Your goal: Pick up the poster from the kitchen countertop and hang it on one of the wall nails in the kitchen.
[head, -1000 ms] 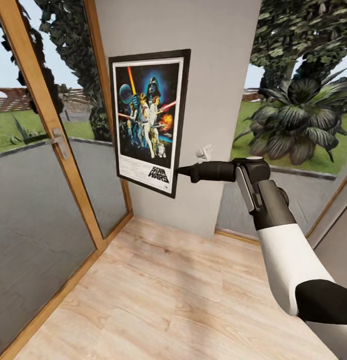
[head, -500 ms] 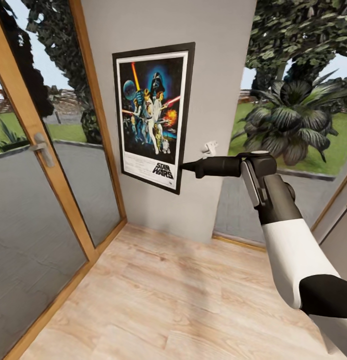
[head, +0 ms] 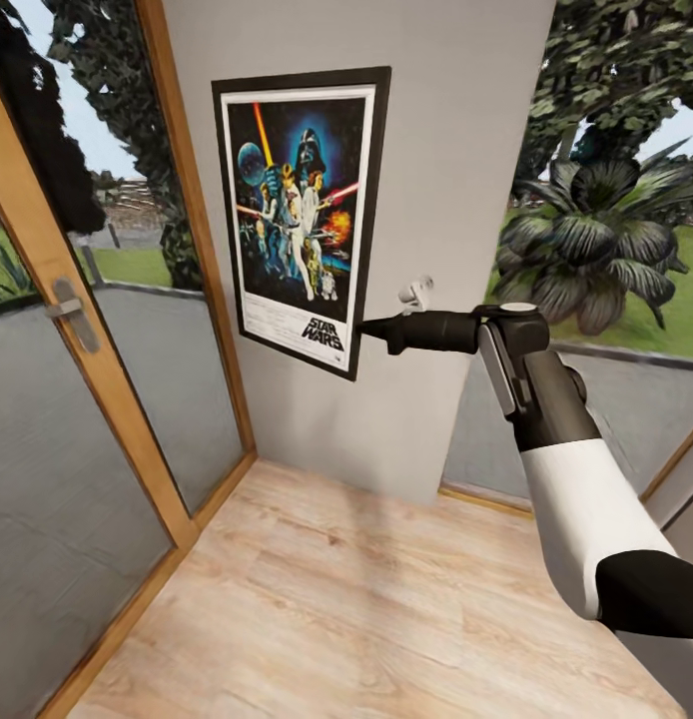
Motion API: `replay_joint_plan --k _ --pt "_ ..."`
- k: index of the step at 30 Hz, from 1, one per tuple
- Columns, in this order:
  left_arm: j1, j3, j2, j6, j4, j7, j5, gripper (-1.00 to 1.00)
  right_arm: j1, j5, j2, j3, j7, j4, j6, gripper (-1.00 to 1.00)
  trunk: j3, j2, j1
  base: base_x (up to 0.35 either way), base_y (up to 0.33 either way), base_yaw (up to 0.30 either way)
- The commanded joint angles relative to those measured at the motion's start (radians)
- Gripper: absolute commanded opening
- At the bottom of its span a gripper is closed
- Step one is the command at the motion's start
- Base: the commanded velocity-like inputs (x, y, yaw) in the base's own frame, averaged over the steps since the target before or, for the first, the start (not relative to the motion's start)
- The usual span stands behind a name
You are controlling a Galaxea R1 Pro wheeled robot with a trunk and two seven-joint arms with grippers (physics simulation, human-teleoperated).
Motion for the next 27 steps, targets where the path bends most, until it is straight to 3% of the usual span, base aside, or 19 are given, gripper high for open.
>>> replay_joint_plan --k 1,16,22,27 --pt "0.0 0.003 -0.001 0.005 -0.002 -0.005 -0.005 1.0 -0.001 -0.002 -0.001 0.0 0.001 -0.001 0.007 -1.0 -0.002 -0.002 0.001 0.333 0.067 0.0" --pt "0.0 0.003 -0.001 0.006 -0.002 -0.005 -0.005 1.0 -0.001 -0.002 -0.005 -0.002 -0.004 -0.004 0.004 -1.0 -0.002 -0.002 0.001 0.338 0.011 0.0" --pt "0.0 0.007 0.0 0.005 -0.002 -0.005 -0.005 1.0 -0.002 -0.001 -0.005 -0.004 -0.004 -0.005 0.004 -1.0 -0.002 -0.002 0.001 0.158 0.0 0.0" --pt "0.0 0.01 0.001 0.005 -0.002 -0.005 -0.005 1.0 -0.002 -0.002 -0.004 -0.006 -0.062 -0.005 0.006 -1.0 -0.002 -0.002 0.001 0.241 0.0 0.0"
